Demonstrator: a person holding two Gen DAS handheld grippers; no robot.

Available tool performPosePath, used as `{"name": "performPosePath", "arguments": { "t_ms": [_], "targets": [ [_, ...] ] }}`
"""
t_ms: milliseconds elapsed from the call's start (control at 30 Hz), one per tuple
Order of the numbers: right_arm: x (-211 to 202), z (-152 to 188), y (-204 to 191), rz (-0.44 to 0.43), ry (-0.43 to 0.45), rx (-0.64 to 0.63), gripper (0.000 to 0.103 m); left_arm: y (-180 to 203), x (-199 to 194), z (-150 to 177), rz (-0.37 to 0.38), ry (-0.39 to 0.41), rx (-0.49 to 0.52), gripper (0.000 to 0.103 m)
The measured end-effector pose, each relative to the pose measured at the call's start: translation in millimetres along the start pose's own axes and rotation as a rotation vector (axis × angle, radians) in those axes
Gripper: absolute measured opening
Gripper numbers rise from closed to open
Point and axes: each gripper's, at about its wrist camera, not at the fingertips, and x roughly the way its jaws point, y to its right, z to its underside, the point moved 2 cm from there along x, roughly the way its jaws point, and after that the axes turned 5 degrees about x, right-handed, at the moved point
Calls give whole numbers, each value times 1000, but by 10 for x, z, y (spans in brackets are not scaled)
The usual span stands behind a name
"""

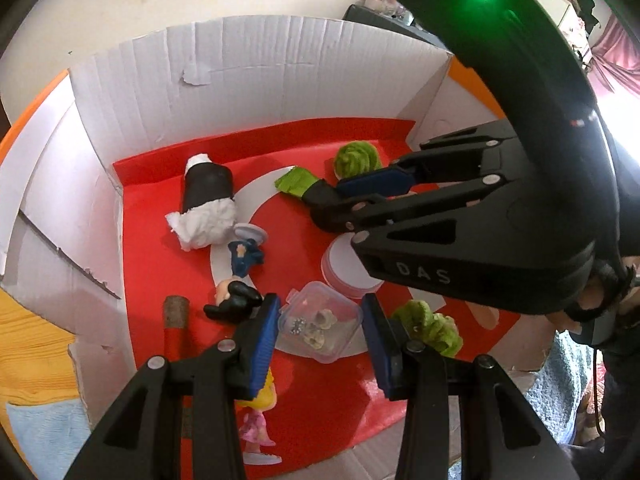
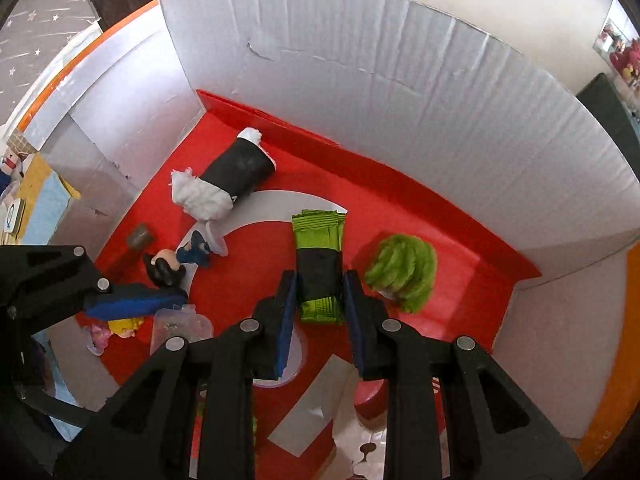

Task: Organize objects
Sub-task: 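Lower and release the container and packet with both tools inside the box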

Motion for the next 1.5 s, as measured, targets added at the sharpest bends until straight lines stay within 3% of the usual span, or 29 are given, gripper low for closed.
{"name": "performPosePath", "arguments": {
  "t_ms": [1500],
  "targets": [
    [-209, 303, 146, -9, -7, 27, 23, 366, -121, 328, 23, -4, -1, 44]
  ]
}}
